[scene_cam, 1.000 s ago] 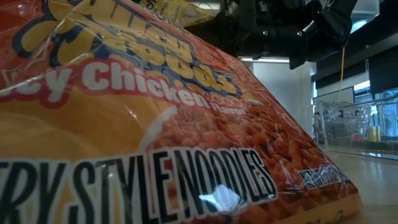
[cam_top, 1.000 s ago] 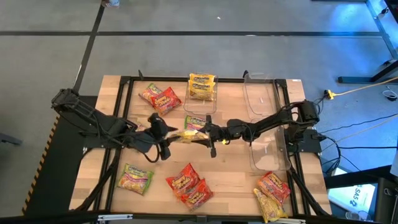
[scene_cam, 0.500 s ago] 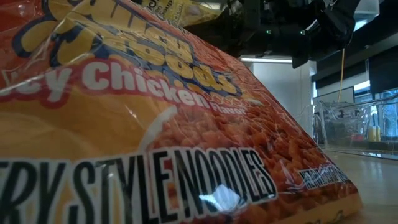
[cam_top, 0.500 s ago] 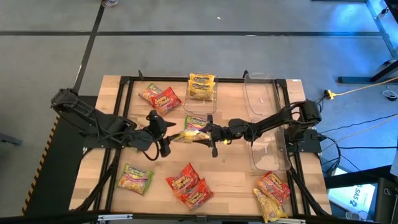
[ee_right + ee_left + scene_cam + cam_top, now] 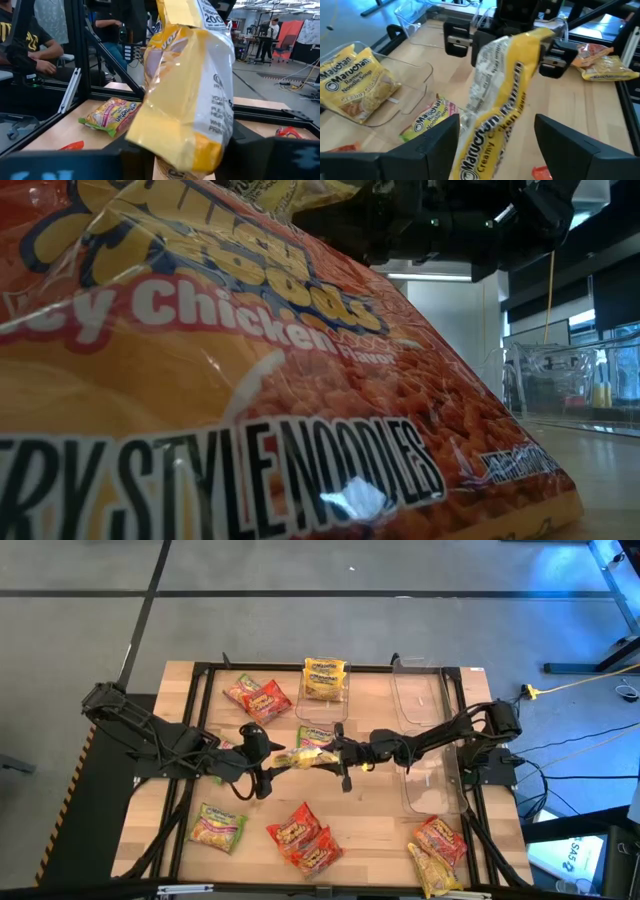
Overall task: Sort Maruchan noodles
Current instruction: Put the yellow noodle pack into the top left transparent bin
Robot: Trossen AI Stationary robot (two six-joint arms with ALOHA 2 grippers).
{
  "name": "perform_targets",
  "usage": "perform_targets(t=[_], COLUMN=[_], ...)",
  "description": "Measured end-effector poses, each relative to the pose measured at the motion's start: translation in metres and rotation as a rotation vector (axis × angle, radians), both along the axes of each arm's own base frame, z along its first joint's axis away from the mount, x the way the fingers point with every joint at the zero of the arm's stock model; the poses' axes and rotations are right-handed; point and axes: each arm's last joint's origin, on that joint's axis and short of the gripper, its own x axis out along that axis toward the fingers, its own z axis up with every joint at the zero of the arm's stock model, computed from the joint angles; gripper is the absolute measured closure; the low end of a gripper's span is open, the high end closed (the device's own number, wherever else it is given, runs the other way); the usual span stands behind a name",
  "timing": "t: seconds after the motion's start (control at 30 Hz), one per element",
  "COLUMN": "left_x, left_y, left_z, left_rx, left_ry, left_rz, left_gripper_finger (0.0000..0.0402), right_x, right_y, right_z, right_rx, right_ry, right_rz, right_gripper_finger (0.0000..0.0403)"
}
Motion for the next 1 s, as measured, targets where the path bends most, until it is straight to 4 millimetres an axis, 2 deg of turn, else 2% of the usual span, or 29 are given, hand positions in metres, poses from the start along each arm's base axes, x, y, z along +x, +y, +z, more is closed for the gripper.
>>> perform_targets(t=[0.17,0.63,0.83,1.0], left_x=[0.004,0.036,0.039,0.041], left_y=[0.005,0.009,0.011,0.016], left_z=[-0.002,-0.026,-0.024,-0.024], left_rx=[-0.023,0.015,0.0,-0.033], left_ry=[0.021,0.084,0.054,0.055], left_rz=[-0.012,-0.075,-0.077,-0.095], left_gripper_finger=[0.0128,0.013,0.0154,0.0201], right_x=[0.0,0.005,0.005,0.005], right_y=[0.0,0.003,0.003,0.003], right_z=[0.001,0.011,0.011,0.011], right_rx=[0.002,0.009,0.007,0.005], right_ry=[-0.013,-0.052,-0.053,-0.051], right_rz=[0.014,0.064,0.065,0.064], right_gripper_finger=[0.0293,0.029,0.0287,0.0275])
